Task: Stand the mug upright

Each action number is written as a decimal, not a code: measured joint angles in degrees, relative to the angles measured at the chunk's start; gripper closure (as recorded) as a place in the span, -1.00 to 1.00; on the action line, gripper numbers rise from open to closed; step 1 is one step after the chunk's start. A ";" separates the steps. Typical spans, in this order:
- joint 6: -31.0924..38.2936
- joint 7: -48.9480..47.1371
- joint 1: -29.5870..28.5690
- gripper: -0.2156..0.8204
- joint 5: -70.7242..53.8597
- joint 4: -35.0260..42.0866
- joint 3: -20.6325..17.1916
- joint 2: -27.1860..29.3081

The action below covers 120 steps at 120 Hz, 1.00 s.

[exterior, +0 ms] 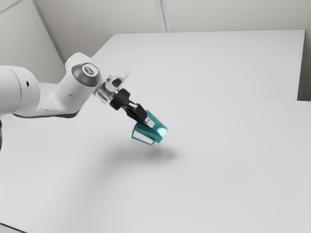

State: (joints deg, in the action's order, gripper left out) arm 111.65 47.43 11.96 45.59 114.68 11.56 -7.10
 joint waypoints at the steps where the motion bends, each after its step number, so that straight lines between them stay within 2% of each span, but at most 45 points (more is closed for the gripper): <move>1: 0.12 -0.26 0.01 0.92 -0.71 -0.13 -0.04 0.07; 27: 1.95 -7.44 -0.09 0.92 -18.18 -3.19 -1.18 1.20; 47: 2.55 -12.21 -1.15 0.92 -26.29 -5.41 -1.81 0.02; 120: 6.82 -26.02 -2.05 0.92 -38.42 -6.25 -3.39 -4.87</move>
State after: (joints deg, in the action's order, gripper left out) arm 118.47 21.41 9.91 7.17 108.43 8.17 -11.97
